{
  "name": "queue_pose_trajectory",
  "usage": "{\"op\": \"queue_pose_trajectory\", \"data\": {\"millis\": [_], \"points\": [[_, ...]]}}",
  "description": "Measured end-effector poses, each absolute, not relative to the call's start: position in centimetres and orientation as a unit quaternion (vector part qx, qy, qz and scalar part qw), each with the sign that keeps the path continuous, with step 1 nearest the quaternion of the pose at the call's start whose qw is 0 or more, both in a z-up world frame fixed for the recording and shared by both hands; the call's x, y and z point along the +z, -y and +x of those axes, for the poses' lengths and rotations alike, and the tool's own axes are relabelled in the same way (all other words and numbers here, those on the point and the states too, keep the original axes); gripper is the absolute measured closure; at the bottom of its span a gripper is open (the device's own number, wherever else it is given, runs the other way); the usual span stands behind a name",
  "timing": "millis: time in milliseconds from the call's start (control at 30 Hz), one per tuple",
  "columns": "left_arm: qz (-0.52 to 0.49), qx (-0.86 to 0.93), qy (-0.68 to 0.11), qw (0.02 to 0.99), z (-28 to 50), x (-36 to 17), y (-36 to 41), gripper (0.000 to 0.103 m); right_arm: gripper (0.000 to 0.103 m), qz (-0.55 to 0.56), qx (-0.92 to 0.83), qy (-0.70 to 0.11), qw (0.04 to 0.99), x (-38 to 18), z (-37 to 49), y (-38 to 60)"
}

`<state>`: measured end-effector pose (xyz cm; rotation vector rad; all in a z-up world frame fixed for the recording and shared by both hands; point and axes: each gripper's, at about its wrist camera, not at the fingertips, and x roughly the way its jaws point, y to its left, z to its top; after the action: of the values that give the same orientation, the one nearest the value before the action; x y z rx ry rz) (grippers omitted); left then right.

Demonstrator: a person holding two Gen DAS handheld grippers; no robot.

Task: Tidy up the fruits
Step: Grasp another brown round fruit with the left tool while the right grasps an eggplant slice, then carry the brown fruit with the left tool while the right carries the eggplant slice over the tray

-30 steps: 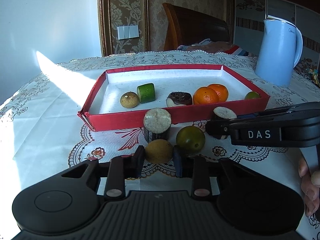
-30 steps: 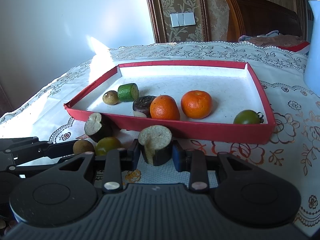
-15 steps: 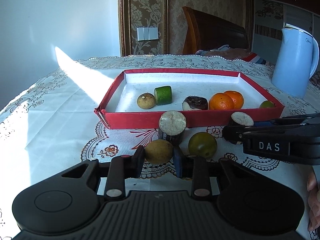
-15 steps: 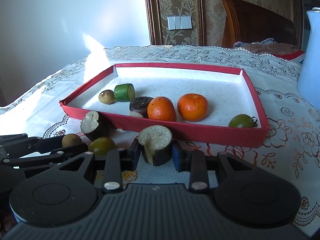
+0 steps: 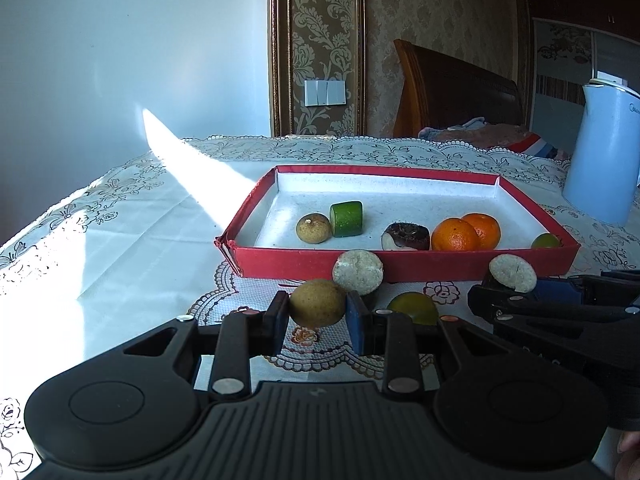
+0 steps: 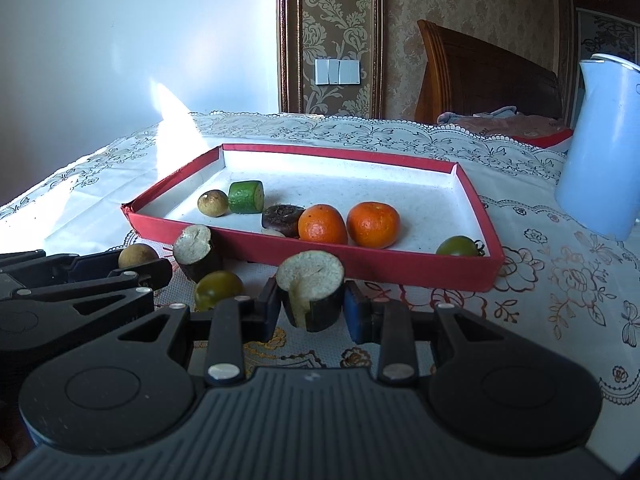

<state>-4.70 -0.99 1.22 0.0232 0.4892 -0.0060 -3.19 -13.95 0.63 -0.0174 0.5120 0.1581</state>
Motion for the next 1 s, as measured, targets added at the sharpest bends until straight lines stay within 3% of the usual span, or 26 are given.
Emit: {"op": "queue_pose_trajectory", "data": {"millis": [1000], "points": [[0.018,0.042,-0.188,0.981,0.4,5.2,2.2,0.073,0.072,0.009,0.078,-0.208,0.975,4.3,-0.1,15.4]]}}
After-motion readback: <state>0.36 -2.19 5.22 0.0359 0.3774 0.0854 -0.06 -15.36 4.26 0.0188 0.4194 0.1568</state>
